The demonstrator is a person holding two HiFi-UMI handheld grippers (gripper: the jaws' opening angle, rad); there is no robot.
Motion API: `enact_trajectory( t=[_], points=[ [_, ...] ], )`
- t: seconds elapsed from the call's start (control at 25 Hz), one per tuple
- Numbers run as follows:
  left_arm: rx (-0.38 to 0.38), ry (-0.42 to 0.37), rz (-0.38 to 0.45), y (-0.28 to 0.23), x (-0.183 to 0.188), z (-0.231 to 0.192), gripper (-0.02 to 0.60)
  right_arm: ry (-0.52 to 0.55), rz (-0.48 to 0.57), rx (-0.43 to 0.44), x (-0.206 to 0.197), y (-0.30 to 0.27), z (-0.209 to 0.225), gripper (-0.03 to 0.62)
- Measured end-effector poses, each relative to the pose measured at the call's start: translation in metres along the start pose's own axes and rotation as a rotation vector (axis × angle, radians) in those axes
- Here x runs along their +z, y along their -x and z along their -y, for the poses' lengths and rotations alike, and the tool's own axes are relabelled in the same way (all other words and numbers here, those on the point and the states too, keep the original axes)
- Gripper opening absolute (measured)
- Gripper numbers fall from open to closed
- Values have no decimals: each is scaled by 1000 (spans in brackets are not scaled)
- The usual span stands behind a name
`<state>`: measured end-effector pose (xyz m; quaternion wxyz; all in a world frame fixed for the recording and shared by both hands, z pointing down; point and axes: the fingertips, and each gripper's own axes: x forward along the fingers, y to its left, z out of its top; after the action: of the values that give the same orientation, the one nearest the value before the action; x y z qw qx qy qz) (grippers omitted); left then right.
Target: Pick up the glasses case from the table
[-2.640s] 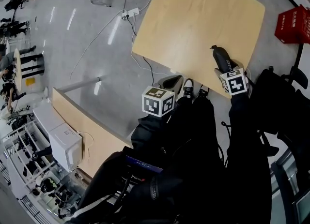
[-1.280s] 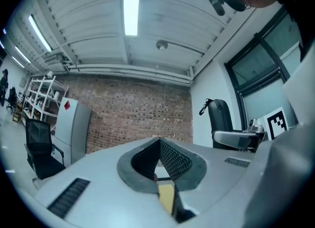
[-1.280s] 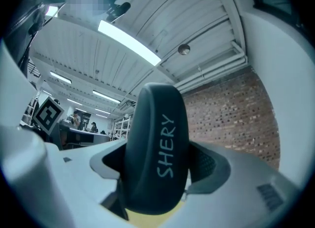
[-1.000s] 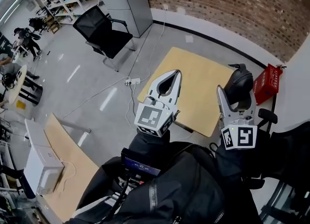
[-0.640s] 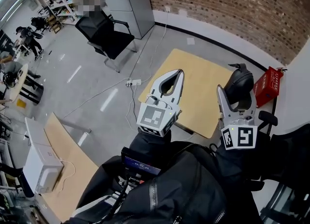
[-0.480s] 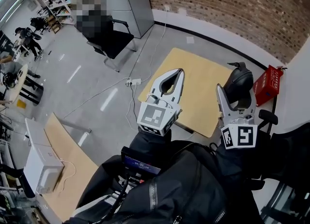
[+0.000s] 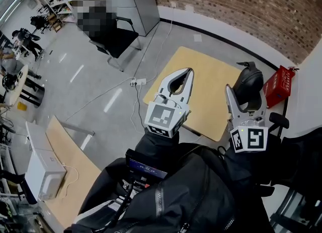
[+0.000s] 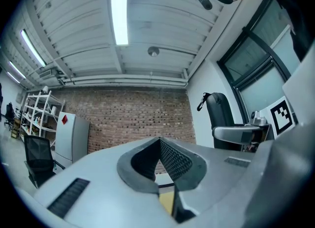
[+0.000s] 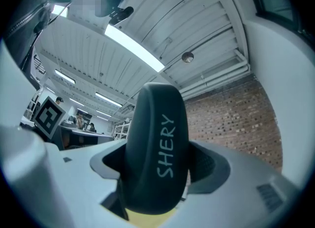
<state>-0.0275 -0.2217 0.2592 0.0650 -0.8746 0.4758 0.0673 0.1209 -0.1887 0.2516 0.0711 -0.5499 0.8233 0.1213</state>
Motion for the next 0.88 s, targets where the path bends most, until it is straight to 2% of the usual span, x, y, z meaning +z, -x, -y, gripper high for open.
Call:
enact_trajectory(
  t=[0.88],
  points=[
    [26, -3, -9, -18, -21, -5, -2, -6, -14, 18, -27, -6, 16, 364]
  ],
)
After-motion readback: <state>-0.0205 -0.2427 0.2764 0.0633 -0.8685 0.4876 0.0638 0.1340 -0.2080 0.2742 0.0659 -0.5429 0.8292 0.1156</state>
